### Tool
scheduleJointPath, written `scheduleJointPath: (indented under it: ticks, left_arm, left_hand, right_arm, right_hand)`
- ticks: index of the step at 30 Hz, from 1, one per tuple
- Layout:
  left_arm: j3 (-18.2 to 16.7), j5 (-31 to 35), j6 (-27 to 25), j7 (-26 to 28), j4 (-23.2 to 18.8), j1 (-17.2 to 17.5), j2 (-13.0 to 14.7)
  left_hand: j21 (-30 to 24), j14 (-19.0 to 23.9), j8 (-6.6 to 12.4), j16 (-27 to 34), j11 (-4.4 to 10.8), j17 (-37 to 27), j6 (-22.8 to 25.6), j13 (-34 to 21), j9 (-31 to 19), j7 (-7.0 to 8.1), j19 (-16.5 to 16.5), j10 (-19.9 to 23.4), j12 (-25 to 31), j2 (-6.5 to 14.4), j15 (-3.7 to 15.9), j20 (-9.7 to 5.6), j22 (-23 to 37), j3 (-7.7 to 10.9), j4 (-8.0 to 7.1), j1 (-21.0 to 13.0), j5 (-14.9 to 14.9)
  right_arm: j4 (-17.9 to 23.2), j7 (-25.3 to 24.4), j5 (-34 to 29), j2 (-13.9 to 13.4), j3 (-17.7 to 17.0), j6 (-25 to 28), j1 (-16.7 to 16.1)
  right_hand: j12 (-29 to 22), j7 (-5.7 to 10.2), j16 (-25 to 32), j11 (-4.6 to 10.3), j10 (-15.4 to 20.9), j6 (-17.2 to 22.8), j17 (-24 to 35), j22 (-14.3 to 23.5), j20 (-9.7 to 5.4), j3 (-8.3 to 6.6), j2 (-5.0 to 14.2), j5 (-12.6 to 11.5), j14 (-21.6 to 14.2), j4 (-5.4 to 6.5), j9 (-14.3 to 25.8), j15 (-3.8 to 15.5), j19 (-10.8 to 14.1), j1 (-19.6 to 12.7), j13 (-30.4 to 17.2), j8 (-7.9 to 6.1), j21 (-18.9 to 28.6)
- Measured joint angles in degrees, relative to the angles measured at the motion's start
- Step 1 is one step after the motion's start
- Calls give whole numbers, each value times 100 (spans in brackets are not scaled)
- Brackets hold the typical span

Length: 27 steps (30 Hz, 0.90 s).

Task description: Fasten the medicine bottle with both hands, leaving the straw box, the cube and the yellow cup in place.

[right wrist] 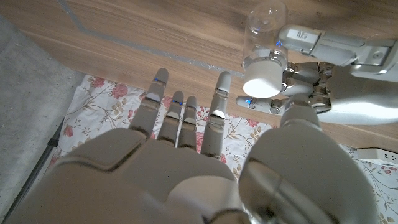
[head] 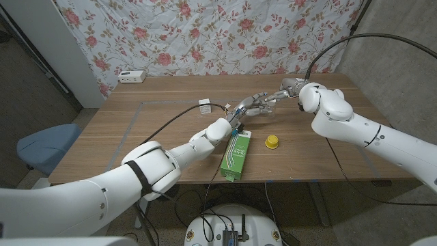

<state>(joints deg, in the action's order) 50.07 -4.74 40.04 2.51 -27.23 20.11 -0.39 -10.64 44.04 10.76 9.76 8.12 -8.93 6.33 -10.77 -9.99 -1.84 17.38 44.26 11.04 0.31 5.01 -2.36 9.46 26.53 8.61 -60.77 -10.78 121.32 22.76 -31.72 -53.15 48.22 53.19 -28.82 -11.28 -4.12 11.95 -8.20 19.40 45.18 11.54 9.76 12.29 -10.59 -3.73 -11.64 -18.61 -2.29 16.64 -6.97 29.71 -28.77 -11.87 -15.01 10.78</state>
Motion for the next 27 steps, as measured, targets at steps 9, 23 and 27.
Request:
scheduleJointPath:
  ticks: [9,23,27]
  left_arm:
    - [1,-16,7,-8,5,-3,2]
    - [-42,25,-107,32,-486,151,238]
    - [-68,50,-192,52,-672,211,321]
  left_hand:
    - [0,0,0,0,0,0,0,-2,0,0,0,0,-6,0,0,0,0,0,0,0,0]
    - [0,-1,0,0,0,0,0,-5,0,0,0,0,1,0,0,0,0,-1,0,0,0]
    - [0,-1,0,0,0,0,0,-5,0,0,0,0,1,0,-1,0,0,-1,0,0,0]
  right_arm:
    - [51,187,129,-88,-50,-99,47]
    - [118,408,370,-168,-180,-317,111]
    - [128,467,408,-178,-195,-365,151]
  right_hand:
    - [30,-62,-54,-67,-480,-907,-26,0,3,-142,143,-27,335,-209,53,-113,-198,-169,-27,320,0]
    - [64,24,-98,-43,-840,-1555,-36,0,13,-308,187,-151,535,-484,53,-163,-352,-540,-27,443,-22]
    - [64,52,-98,-12,-912,-1626,-36,0,13,-342,210,-172,602,-518,52,-178,-351,-610,-27,442,-22]
